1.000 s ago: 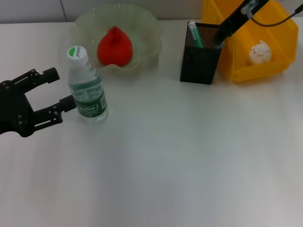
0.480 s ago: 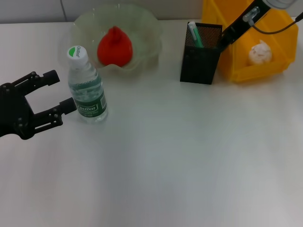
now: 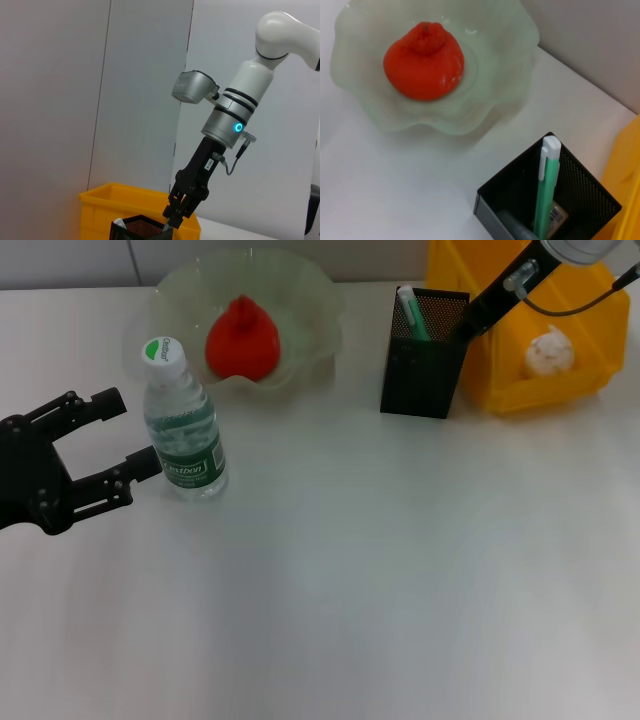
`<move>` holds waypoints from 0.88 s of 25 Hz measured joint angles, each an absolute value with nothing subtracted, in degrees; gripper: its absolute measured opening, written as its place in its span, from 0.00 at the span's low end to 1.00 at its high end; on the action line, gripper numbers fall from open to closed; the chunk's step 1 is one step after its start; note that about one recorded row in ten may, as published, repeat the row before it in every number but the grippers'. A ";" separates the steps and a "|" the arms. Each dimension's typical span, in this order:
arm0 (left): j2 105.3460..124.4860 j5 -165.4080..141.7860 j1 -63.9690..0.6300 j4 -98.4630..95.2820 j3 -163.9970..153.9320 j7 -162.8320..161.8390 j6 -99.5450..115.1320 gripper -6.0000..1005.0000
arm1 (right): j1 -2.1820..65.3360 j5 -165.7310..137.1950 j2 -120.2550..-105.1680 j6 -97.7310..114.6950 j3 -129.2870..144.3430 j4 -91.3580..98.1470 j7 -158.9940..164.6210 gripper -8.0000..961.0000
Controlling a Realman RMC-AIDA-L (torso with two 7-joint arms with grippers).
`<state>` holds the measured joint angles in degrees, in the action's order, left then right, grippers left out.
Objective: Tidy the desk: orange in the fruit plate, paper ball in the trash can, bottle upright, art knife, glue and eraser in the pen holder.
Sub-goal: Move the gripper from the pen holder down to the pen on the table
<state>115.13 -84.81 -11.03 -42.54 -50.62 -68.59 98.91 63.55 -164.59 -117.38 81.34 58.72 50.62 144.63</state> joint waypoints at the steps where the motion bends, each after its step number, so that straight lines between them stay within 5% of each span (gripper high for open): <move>1: 115.14 -84.82 -11.02 -42.54 -50.62 -68.58 98.88 0.76 | 63.55 -164.54 -117.39 81.24 58.72 50.51 144.62 0.37; 9: 115.13 -84.81 -11.05 -42.54 -50.46 -68.56 98.55 0.76 | 63.87 -164.44 -117.42 80.49 58.63 49.10 144.33 0.37; 18: 115.13 -84.81 -11.18 -42.54 -50.34 -68.59 98.52 0.76 | 63.55 -164.44 -117.51 80.43 58.71 49.44 144.08 0.15; 22: 115.13 -84.81 -11.18 -42.54 -50.34 -68.59 98.52 0.76 | 63.18 -164.44 -117.54 80.39 58.72 50.38 144.07 0.15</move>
